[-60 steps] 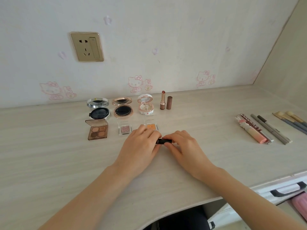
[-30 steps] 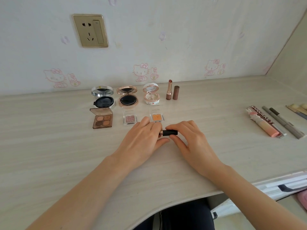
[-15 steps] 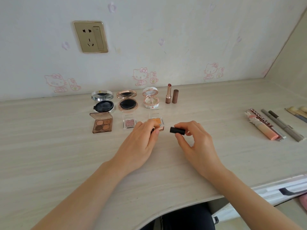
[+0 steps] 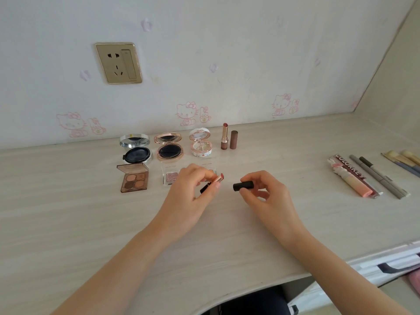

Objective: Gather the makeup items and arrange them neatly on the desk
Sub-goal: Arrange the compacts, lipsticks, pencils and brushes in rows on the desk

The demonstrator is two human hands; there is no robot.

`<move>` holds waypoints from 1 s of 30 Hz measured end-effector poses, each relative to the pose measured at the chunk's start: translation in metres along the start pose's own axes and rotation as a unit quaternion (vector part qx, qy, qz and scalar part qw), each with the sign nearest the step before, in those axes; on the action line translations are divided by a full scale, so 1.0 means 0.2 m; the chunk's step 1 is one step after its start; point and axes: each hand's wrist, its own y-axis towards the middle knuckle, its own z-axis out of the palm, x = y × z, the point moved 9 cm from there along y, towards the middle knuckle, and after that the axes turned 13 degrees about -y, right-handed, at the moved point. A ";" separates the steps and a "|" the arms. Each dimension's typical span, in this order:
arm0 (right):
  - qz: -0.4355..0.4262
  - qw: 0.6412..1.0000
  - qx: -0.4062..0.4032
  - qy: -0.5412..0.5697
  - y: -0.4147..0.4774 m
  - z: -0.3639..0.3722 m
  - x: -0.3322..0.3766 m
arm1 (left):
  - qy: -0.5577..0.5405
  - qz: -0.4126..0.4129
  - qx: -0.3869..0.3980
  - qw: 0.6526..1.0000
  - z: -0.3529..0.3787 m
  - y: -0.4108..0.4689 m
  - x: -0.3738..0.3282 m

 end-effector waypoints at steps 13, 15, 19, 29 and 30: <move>-0.010 0.998 0.057 0.029 0.16 -0.07 -0.02 | 0.007 -0.045 -0.016 0.999 0.05 0.28 -0.05; -0.017 0.999 0.045 0.008 0.22 -0.09 -0.03 | 0.045 -0.041 -0.012 0.998 0.06 0.36 -0.05; -0.025 0.999 0.021 -0.034 0.35 -0.10 -0.05 | 0.120 -0.043 0.003 0.992 0.08 0.52 -0.03; -0.035 0.984 0.070 -0.163 0.58 0.03 -0.17 | 0.184 -0.140 0.047 0.972 0.20 0.69 0.19; -0.035 0.982 0.075 -0.170 0.60 0.05 -0.18 | 0.183 -0.145 0.050 0.971 0.21 0.69 0.21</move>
